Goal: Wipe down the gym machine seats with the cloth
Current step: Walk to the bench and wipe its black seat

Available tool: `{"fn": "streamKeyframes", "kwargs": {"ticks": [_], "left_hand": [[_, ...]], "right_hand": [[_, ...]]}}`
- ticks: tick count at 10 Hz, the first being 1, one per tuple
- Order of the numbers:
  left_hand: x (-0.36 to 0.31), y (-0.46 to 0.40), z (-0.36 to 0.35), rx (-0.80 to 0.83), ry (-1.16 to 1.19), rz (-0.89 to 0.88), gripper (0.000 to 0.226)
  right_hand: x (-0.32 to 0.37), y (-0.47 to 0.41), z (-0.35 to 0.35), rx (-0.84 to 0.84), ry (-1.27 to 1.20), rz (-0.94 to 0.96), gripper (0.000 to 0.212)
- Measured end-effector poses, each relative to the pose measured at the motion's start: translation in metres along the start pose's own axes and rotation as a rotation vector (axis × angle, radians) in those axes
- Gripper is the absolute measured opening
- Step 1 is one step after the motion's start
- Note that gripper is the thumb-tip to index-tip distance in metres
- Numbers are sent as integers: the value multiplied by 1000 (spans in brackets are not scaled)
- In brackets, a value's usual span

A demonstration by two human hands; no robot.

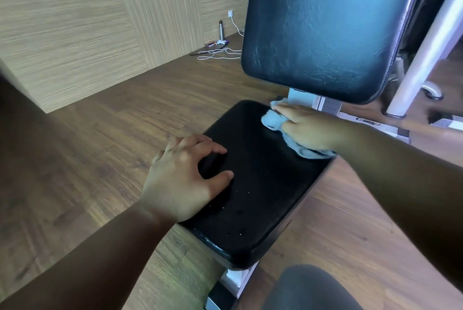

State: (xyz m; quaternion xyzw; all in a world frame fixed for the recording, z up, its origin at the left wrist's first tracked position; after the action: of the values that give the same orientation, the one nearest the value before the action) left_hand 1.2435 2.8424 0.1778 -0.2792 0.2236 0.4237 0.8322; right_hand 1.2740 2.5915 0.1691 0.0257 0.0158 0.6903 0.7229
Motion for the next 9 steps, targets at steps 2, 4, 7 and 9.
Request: {"fn": "streamKeyframes", "kwargs": {"ticks": [2, 4, 7, 9], "left_hand": [[1, -1, 1, 8, -7, 8, 60], [0, 1, 1, -1, -1, 6, 59], [3, 2, 4, -20, 62, 28, 51], [3, 7, 18, -93, 535, 80, 36]], "right_hand": [[48, 17, -3, -11, -38, 203, 51], [36, 78, -6, -25, -111, 136, 59], [77, 92, -11, -54, -81, -12, 52], [137, 122, -9, -85, -140, 67, 62]]}}
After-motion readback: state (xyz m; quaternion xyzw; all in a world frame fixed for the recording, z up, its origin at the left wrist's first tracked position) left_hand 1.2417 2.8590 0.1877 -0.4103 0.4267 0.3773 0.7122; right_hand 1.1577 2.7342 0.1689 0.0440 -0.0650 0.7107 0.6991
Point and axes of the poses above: each hand's wrist, its own y-axis away from the middle knuckle, its own z-axis out of the back of the hand, x = y × z, the point moved 7 cm from there along -y, towards the middle knuckle, and after that the axes turned 15 degrees about y, right-handed, at the moved point
